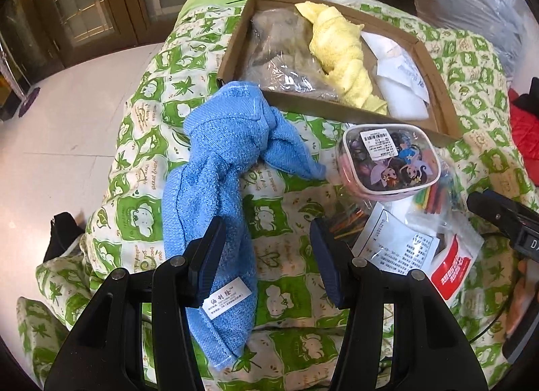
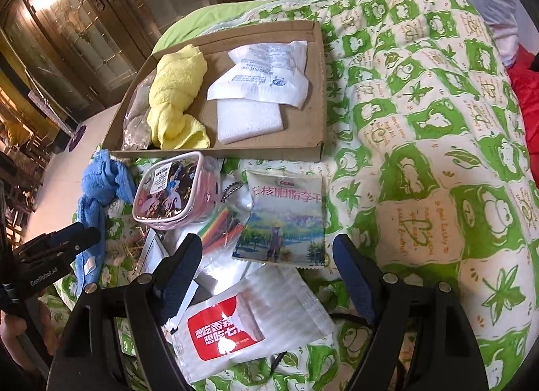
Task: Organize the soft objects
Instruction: 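Open both tools and move the left tool to the blue towel, then grasp the blue towel with the left tool while the right tool grasps the red-labelled wipes packet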
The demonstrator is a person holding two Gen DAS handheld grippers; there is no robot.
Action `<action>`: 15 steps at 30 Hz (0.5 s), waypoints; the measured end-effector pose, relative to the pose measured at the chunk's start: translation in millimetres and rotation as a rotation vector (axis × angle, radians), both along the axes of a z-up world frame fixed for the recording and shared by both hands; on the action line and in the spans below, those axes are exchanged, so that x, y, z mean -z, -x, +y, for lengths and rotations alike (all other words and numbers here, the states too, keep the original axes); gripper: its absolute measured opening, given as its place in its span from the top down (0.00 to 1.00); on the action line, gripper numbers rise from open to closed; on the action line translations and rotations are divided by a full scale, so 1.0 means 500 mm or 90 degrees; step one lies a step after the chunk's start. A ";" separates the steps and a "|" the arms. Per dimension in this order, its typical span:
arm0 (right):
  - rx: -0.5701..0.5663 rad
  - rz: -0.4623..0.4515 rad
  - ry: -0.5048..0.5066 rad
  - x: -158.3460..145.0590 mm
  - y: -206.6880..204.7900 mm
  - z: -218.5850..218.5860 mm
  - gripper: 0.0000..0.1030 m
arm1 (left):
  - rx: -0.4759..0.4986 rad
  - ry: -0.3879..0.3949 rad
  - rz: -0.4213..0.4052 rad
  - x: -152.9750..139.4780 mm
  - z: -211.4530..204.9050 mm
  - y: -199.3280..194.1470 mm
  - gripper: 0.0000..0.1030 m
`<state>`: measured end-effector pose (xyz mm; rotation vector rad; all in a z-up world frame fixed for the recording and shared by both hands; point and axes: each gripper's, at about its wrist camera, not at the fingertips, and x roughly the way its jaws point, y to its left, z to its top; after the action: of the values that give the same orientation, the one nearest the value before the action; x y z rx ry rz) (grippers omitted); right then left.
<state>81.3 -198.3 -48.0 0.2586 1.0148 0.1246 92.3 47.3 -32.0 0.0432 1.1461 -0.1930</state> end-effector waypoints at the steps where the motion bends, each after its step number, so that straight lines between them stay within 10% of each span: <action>1: -0.002 0.002 0.001 0.001 -0.001 0.001 0.22 | 0.000 0.001 0.002 0.001 0.000 -0.001 0.50; 15: -0.069 0.165 -0.043 0.025 0.060 0.043 0.22 | -0.021 0.002 -0.020 -0.016 0.040 -0.040 0.50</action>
<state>51.4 -177.0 -60.3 0.2860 1.2839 0.2284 112.1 67.4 -23.9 0.0241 1.1147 -0.1650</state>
